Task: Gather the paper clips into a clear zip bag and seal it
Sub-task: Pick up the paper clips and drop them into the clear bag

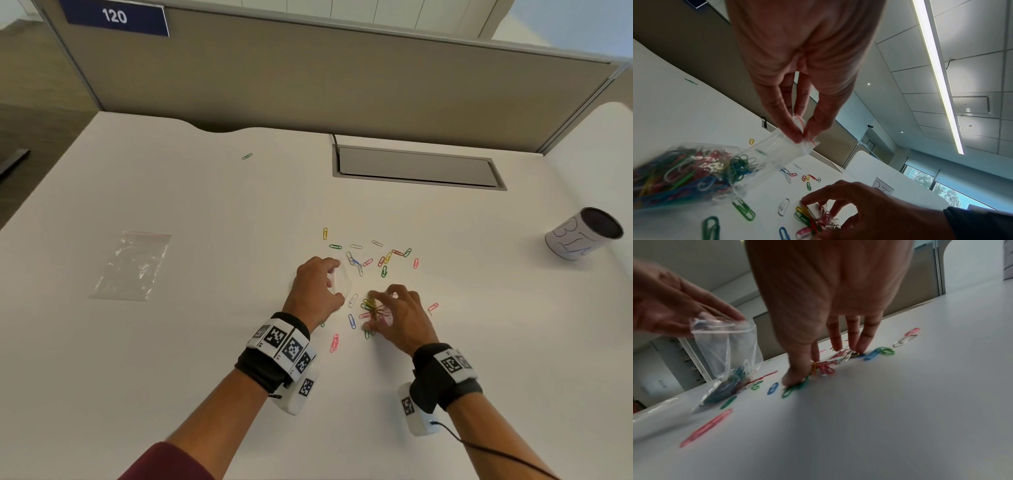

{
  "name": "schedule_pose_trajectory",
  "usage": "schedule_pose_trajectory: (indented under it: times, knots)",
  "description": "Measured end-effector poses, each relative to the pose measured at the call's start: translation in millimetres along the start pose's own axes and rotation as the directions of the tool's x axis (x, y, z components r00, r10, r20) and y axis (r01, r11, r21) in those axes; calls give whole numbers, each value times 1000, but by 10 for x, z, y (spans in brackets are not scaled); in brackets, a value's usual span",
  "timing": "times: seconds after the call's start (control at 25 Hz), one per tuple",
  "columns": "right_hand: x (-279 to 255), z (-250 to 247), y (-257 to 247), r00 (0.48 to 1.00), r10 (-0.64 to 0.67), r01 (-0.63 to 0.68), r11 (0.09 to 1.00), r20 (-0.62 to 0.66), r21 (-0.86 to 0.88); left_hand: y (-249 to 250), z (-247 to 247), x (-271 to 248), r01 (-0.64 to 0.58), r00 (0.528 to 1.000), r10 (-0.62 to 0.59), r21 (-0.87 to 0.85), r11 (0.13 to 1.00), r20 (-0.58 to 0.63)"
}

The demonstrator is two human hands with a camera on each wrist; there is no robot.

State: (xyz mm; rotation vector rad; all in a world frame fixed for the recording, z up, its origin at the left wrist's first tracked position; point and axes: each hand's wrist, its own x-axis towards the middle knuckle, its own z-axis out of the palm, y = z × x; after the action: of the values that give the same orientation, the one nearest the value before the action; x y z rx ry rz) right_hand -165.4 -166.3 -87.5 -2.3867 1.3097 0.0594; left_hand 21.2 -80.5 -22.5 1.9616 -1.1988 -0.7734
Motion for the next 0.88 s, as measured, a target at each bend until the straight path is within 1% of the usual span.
schedule_pose_trajectory:
  times: [0.08, 0.2, 0.48, 0.6, 0.68, 0.72, 0.8, 0.88]
  knots:
    - [45, 48, -36, 996, -17, 24, 996, -83, 86, 6, 8, -7, -2, 1000, 2, -7, 1000, -1]
    - [103, 60, -82, 990, -52, 62, 995, -132, 73, 10, 8, -19, -3, 1000, 3, -4, 1000, -7]
    - [144, -20, -194, 994, -67, 60, 995, -91, -76, 12, 1, -28, -2, 1000, 2, 2, 1000, -5]
    - [156, -62, -244, 997, -30, 25, 998, -74, -57, 12, -1, -30, 3, 1000, -3, 4, 1000, -4]
    - [186, -90, -239, 998, 19, -16, 999, -66, 39, 9, -7, -37, 2, 1000, -2, 4, 1000, -4]
    - [205, -115, -222, 996, 73, -64, 988, -60, 138, 9, -7, -40, 1, 1000, -1, 4, 1000, -3]
    - [220, -188, -169, 979, 203, -177, 912, -32, 369, 8, -13, -49, 4, 1000, -4, 4, 1000, -1]
    - [197, -259, -133, 957, 288, -237, 816, -15, 528, 2, -26, -52, 7, 1000, -7, 6, 1000, -3]
